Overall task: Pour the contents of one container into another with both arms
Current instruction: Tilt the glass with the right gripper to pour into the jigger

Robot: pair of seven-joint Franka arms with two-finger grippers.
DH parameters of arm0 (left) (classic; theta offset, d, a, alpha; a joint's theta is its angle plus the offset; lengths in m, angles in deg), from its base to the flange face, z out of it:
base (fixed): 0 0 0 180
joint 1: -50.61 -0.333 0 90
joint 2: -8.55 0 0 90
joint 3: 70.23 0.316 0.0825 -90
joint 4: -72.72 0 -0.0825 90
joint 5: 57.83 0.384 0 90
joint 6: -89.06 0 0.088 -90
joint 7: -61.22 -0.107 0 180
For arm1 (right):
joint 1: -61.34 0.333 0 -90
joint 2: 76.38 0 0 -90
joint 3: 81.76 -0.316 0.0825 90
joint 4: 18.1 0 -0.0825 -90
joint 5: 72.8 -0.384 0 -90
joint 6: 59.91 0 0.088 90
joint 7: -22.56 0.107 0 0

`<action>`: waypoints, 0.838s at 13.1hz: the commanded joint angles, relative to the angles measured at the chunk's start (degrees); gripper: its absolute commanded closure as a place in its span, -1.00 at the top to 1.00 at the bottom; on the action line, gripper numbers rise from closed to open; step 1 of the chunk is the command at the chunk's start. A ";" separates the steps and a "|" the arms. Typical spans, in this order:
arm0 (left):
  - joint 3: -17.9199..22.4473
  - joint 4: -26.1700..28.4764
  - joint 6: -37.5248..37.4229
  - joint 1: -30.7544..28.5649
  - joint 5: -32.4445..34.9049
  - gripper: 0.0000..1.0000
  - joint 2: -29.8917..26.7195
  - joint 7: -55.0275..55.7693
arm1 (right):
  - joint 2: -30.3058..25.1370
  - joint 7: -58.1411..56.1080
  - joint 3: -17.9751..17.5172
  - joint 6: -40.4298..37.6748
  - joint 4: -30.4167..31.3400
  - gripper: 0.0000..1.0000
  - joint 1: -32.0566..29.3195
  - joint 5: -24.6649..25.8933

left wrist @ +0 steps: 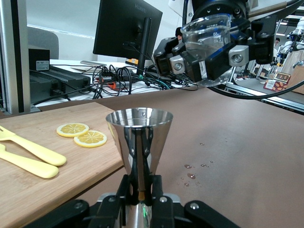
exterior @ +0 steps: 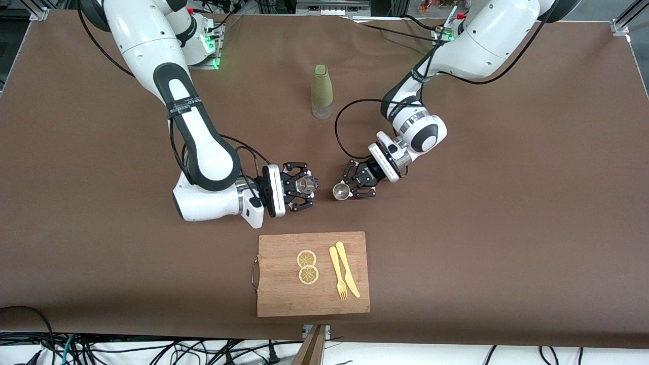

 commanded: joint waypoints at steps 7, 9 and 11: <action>-0.84 -3.08 2.33 4.16 -17.47 -1.00 2.27 -26.31 | -0.23 12.66 0.13 9.27 -4.69 -0.82 3.88 8.53; -0.83 -3.08 2.33 4.16 -17.93 -1.00 2.53 -27.02 | -0.23 12.84 0.22 12.78 -4.69 -0.82 5.20 10.01; -0.83 -3.08 2.33 4.16 -17.93 -1.00 2.62 -27.02 | -0.23 12.84 0.30 13.95 -4.60 -0.82 5.64 11.77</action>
